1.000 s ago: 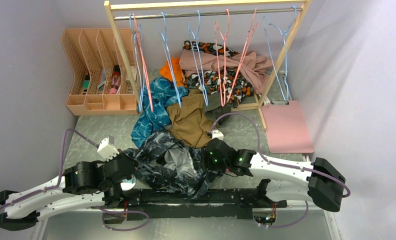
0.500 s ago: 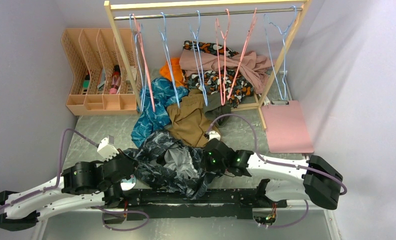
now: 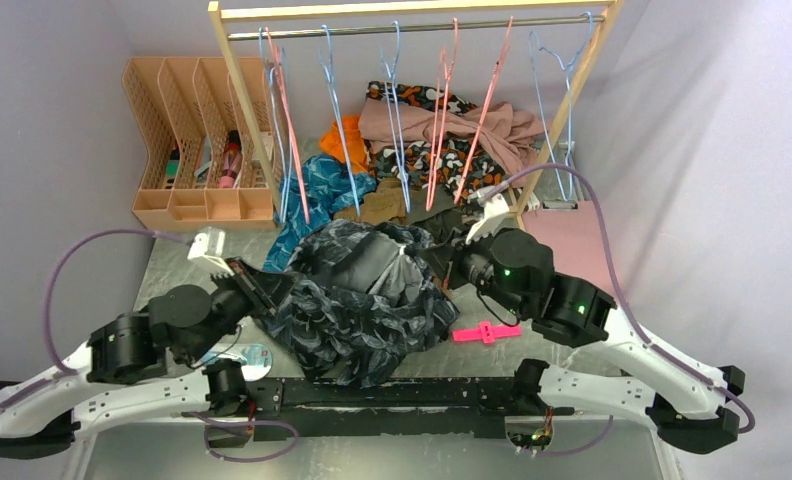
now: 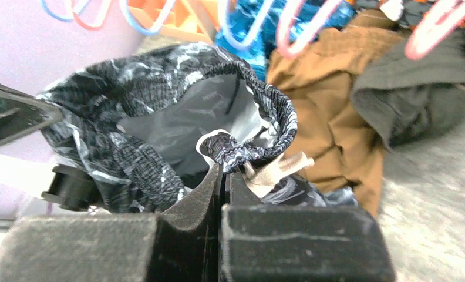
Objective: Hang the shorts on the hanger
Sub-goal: Adjust the shorts at the center of the board.
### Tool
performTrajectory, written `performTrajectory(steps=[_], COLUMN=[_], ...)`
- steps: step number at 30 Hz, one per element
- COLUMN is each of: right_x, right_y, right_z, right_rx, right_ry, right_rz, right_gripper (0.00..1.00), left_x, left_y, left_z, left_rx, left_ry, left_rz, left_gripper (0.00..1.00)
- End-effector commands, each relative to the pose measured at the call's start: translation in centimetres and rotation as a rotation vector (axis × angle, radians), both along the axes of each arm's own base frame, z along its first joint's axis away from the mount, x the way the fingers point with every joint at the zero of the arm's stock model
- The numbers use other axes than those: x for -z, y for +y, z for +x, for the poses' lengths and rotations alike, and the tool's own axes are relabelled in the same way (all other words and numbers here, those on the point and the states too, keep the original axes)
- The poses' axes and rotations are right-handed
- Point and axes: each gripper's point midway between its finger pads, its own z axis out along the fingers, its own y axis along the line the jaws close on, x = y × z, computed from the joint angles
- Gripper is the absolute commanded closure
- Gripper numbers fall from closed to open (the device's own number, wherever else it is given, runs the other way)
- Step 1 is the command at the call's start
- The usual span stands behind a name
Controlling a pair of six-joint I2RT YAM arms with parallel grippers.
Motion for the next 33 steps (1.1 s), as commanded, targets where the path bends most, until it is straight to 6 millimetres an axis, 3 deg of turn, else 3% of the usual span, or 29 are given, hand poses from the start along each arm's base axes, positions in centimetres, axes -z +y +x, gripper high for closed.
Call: performTrajectory(steps=[1, 6, 8, 11, 14, 17, 22, 30, 33], right_x=[5.6, 7.8, 8.4, 8.5, 8.7, 9.5, 10.3, 12.4, 12.5], right_y=[-3.8, -6.3, -7.1, -7.3, -7.1, -6.5, -4.8, -1.5, -0.5], right_z=[-0.1, -0.3, -0.4, -0.4, -0.5, -0.6, -1.1, -2.6, -3.5], right_rx=[0.088, 0.178, 0.201, 0.207, 0.194, 0.176, 0.118, -0.026, -0.11], right_ry=[0.069, 0.105, 0.116, 0.121, 0.122, 0.142, 0.165, 0.227, 0.237], right_rz=[-0.225, -0.253, -0.282, -0.289, -0.298, -0.313, -0.247, -0.169, -0.165], right_gripper=[1.0, 1.0, 1.0, 1.0, 1.0, 1.0, 1.0, 1.0, 1.0], left_x=[1.4, 9.3, 12.4, 15.1, 15.4, 13.6, 11.3, 13.9, 13.8], left_y=[-3.1, -3.5, -2.8, -1.7, -1.4, -2.1, -5.1, -9.4, -10.7], left_z=[0.7, 0.6, 0.2, -0.6, -0.9, -0.9, -1.0, -1.3, -1.2], left_rx=[0.056, 0.007, -0.03, -0.065, -0.056, -0.01, 0.151, 0.273, 0.303], left_ry=[-0.039, 0.139, 0.228, 0.321, 0.336, 0.286, 0.163, 0.205, 0.187], left_rz=[0.117, 0.251, 0.315, 0.378, 0.386, 0.35, 0.32, 0.454, 0.455], left_gripper=[0.93, 0.89, 0.84, 0.7, 0.41, 0.28, 0.23, 0.25, 0.25])
